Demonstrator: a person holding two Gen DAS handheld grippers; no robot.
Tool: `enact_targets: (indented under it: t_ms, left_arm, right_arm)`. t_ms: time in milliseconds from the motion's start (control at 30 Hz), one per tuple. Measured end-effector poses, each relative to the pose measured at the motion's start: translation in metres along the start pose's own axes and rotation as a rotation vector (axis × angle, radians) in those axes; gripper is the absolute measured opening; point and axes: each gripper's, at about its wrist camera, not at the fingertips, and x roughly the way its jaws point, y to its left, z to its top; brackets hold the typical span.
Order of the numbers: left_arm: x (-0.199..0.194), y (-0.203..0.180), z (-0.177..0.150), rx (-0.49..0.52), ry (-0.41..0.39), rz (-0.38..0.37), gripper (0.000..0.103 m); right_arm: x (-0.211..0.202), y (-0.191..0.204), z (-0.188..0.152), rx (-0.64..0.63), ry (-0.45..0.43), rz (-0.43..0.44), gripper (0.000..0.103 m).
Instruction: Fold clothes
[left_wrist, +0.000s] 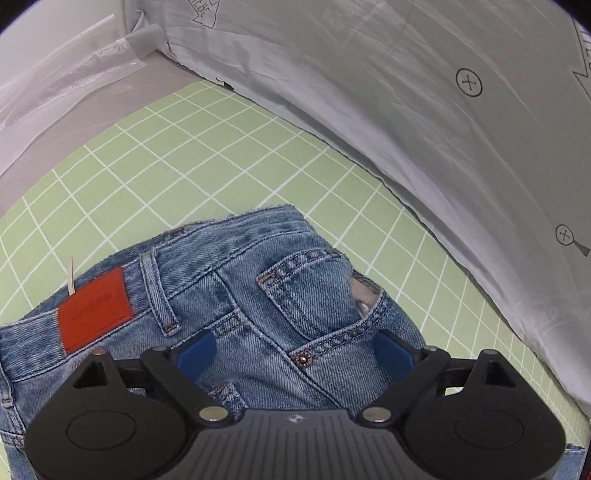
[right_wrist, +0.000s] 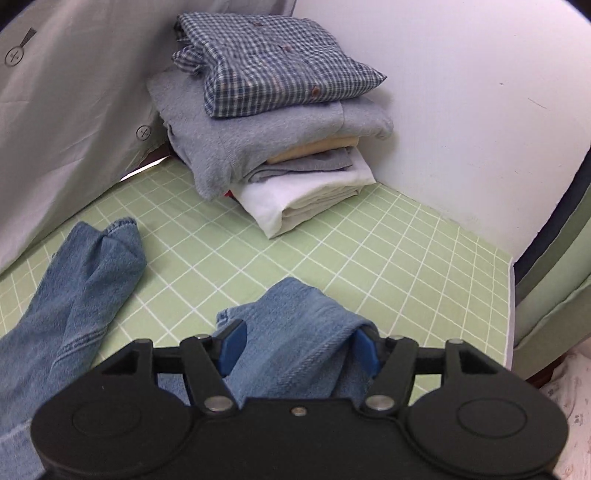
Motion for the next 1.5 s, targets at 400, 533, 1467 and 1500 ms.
enact_targets:
  t_ms: [400,533,1467,1500]
  left_arm:
    - [0.022,0.0,-0.001,-0.018,0.059,0.023,0.094]
    - [0.021,-0.006,0.003,-0.022,0.068,0.041,0.095]
    - [-0.048,0.02,0.006,-0.094,-0.058,-0.058,0.008]
    - [-0.063,0.026,0.003,-0.096,-0.078,-0.079,0.007]
  right_arm:
    - [-0.01,-0.002,0.042,0.013,-0.106,0.041,0.092]
    - [0.042,0.028,0.013,0.085,0.168,0.197,0.09]
    - [0.046,0.022,-0.01,0.196,0.235,0.324,0.003]
    - [0.033,0.013,-0.009,0.192,0.207,0.34,0.003]
